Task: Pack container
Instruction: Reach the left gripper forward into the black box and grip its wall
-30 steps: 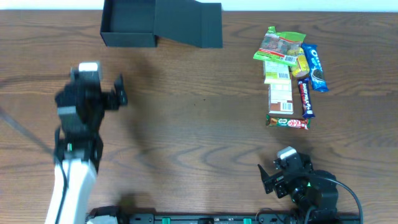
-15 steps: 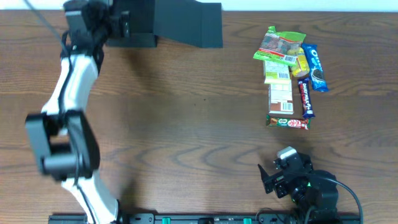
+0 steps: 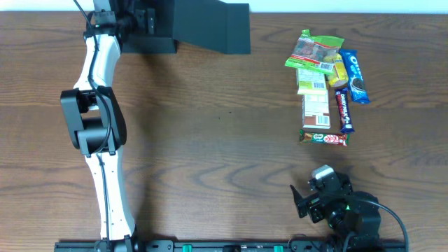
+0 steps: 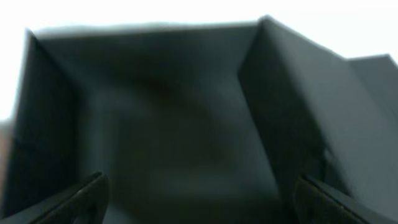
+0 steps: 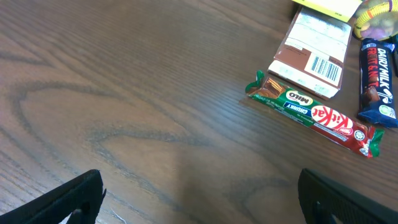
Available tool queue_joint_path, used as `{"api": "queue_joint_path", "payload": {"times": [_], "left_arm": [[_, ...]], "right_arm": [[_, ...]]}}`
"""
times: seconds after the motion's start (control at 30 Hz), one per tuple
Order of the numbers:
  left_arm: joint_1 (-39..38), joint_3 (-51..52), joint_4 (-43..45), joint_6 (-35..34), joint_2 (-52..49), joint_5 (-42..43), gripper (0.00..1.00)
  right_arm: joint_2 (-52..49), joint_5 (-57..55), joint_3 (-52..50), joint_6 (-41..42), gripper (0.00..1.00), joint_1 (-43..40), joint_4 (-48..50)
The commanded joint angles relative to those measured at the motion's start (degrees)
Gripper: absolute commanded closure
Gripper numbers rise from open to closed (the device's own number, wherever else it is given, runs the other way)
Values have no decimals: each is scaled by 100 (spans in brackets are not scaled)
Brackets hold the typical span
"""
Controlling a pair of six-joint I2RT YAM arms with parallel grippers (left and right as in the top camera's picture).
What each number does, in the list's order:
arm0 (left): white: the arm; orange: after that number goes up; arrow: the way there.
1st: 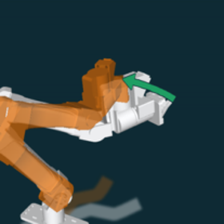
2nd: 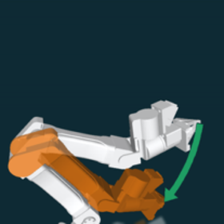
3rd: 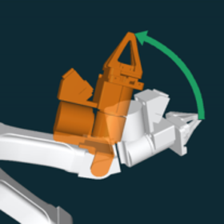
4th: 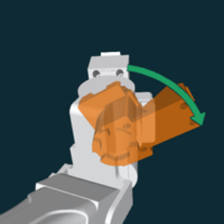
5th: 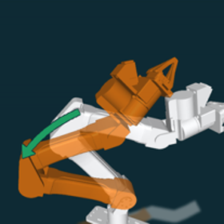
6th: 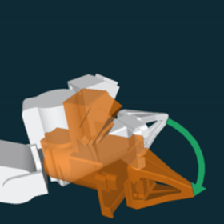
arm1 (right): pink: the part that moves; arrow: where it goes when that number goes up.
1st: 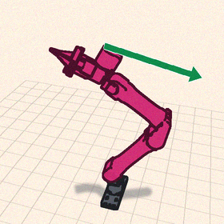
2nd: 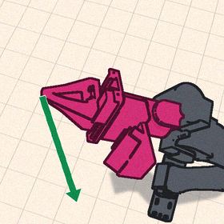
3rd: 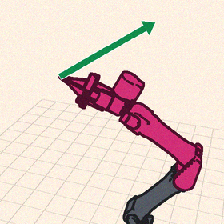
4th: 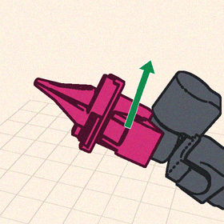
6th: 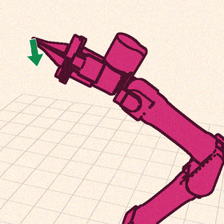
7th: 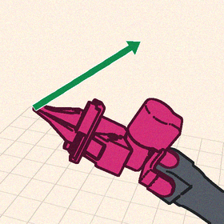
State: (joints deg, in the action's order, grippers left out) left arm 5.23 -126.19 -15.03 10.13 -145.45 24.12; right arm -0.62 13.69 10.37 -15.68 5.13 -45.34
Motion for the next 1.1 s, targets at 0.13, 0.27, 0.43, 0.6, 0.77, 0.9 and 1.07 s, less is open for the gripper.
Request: {"api": "queue_joint_path", "payload": {"times": [0.13, 0.27, 0.43, 0.6, 0.77, 0.9, 1.07], "left_arm": [[-85, -192, -907, 177, -142, 118, 4], [-153, -192, -1539, 190, -142, 22, 5], [-267, -225, -2409, 190, -24, -225, 5], [-350, -269, -3136, 190, 254, -225, 5], [-455, -269, -3910, 181, 614, -225, 4], [-577, -269, -4387, 186, 802, -313, 5], [-649, -273, -4422, 186, 1029, -396, 5]], "right_arm": [[31, 68, -31, -66, 1, 57, -9], [31, 68, -31, -66, 1, 57, -9], [31, 68, -31, -66, 1, 57, -9], [31, 68, -31, -66, 1, 57, -9], [31, 68, -31, -66, 1, 57, -9], [31, 68, -31, -66, 1, 57, -9], [31, 68, -31, -66, 1, 57, -9]]}}
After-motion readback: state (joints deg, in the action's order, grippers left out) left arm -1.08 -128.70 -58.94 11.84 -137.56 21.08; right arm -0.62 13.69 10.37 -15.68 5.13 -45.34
